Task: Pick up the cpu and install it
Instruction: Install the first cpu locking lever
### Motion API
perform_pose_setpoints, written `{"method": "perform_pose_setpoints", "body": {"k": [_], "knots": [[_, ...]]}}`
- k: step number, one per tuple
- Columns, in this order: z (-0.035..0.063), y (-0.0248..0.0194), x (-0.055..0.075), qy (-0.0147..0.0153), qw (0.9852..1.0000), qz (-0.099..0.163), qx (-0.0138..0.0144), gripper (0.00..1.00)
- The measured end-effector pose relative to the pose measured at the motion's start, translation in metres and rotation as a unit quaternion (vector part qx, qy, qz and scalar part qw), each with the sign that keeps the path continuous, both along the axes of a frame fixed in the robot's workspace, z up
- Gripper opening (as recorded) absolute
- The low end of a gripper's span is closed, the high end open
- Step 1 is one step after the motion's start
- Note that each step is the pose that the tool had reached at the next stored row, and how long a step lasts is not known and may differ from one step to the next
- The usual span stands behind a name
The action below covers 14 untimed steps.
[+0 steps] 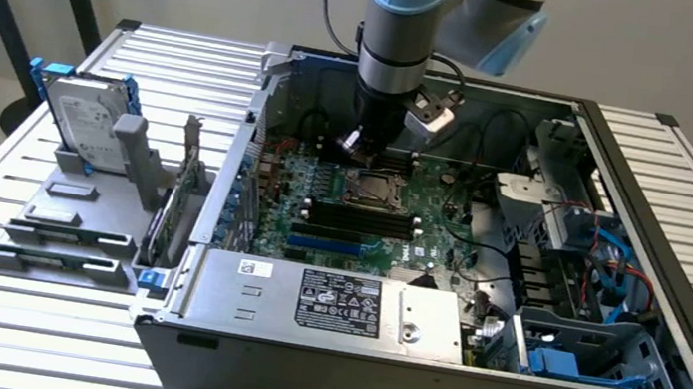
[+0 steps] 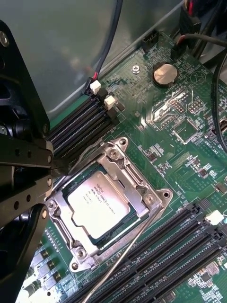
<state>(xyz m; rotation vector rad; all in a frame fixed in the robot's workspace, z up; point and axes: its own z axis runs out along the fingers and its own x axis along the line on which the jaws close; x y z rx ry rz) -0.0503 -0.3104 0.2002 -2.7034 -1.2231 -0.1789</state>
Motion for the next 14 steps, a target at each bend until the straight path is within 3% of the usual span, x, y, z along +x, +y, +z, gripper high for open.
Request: {"method": "perform_pose_setpoints", "body": {"k": [14], "knots": [[0.0008,-0.0032,0.0,0.0002,1.0,0.001,-0.0004,0.11]]}}
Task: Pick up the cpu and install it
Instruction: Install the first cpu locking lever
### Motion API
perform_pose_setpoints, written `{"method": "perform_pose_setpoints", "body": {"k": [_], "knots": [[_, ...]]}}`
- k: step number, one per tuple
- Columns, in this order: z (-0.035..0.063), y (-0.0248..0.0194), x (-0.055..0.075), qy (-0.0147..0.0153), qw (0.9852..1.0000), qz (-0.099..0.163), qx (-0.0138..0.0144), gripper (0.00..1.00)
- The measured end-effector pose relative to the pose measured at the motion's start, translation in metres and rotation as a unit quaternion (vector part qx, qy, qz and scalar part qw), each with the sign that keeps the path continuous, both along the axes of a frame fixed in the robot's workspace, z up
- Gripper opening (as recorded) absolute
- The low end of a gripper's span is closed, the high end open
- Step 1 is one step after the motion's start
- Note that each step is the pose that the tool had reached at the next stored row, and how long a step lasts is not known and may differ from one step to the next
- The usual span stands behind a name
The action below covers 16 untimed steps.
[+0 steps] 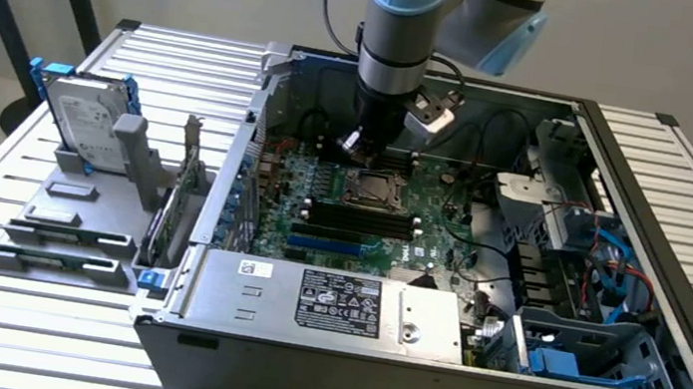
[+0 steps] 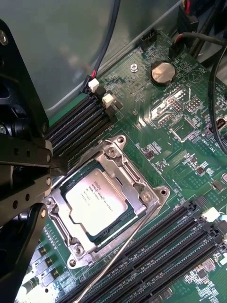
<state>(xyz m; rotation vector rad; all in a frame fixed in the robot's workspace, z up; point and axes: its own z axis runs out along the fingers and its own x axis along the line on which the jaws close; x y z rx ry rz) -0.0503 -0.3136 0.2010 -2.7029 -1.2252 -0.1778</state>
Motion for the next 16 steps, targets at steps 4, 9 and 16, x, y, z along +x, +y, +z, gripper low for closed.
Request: {"method": "perform_pose_setpoints", "body": {"k": [4,9,16], "knots": [[0.0,-0.0001,0.0002,0.0,1.0,0.0,0.0,0.11],[0.0031,0.0,0.0003,0.0,1.0,0.0,-0.0001,0.11],[0.0085,0.0,-0.001,0.0,1.0,0.0,0.0,0.11]]}}
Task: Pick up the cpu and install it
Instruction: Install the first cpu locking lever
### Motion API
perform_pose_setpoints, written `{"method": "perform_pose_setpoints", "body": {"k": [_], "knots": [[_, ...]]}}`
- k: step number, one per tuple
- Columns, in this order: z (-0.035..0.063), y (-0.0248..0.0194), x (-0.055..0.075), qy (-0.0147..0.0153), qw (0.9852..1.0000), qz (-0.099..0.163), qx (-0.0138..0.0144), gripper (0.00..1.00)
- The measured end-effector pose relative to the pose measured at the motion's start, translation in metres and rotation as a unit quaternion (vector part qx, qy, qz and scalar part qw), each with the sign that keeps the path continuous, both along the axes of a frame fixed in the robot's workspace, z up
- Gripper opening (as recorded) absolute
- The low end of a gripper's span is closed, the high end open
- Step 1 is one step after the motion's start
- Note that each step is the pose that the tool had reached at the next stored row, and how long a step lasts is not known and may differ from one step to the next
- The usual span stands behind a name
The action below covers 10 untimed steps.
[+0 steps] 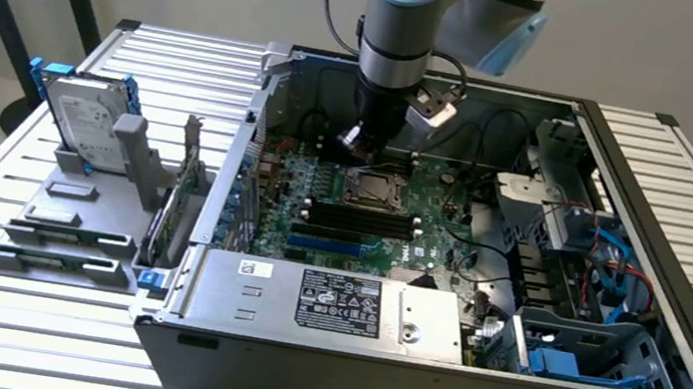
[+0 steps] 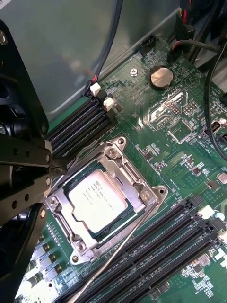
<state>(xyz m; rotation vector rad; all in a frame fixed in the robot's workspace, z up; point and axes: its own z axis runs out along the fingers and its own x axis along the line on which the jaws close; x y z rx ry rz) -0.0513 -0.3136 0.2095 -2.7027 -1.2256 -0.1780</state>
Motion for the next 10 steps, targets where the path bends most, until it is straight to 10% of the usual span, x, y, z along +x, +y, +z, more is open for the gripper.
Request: {"method": "perform_pose_setpoints", "body": {"k": [10], "knots": [[0.0002,0.0005,-0.012,0.0,1.0,0.0,0.0003,0.11]]}}
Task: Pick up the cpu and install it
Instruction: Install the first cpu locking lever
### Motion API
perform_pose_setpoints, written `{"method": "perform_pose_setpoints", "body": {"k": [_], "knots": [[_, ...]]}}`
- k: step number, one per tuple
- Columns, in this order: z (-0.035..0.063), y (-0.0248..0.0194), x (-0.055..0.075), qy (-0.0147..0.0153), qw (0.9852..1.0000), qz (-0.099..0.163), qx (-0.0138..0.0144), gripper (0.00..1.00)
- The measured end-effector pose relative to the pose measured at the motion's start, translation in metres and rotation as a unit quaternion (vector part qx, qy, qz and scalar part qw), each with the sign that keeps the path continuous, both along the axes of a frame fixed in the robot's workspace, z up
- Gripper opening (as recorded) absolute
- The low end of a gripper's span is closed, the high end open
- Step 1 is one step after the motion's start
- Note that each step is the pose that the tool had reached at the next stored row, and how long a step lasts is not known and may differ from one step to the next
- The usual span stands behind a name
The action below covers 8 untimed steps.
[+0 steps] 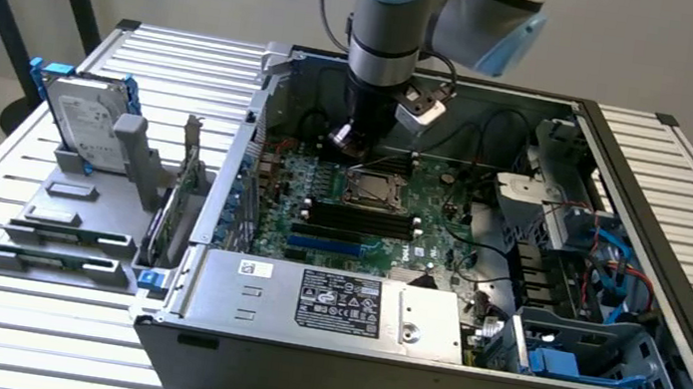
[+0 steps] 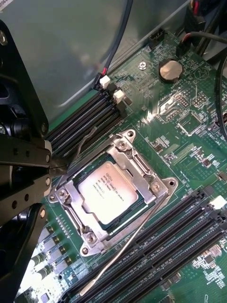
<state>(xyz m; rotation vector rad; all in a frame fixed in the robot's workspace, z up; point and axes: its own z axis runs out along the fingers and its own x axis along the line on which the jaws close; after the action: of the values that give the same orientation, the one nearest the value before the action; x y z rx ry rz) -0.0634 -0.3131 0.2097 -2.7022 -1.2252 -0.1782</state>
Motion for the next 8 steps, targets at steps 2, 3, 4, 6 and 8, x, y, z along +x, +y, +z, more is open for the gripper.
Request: {"method": "perform_pose_setpoints", "body": {"k": [2,3,4,6,8], "knots": [[0.0,0.0002,-0.0016,-0.0001,1.0,0.0,0.0,0.11],[-0.0001,0.0002,-0.0017,-0.0001,1.0,0.0,0.0,0.11],[-0.0001,0.0002,-0.0017,-0.0001,1.0,0.0,0.0,0.11],[-0.0001,0.0002,-0.0018,-0.0001,1.0,0.0,0.0,0.11],[-0.0004,0.0002,-0.0018,-0.0002,1.0,0.001,0.0,0.11]]}}
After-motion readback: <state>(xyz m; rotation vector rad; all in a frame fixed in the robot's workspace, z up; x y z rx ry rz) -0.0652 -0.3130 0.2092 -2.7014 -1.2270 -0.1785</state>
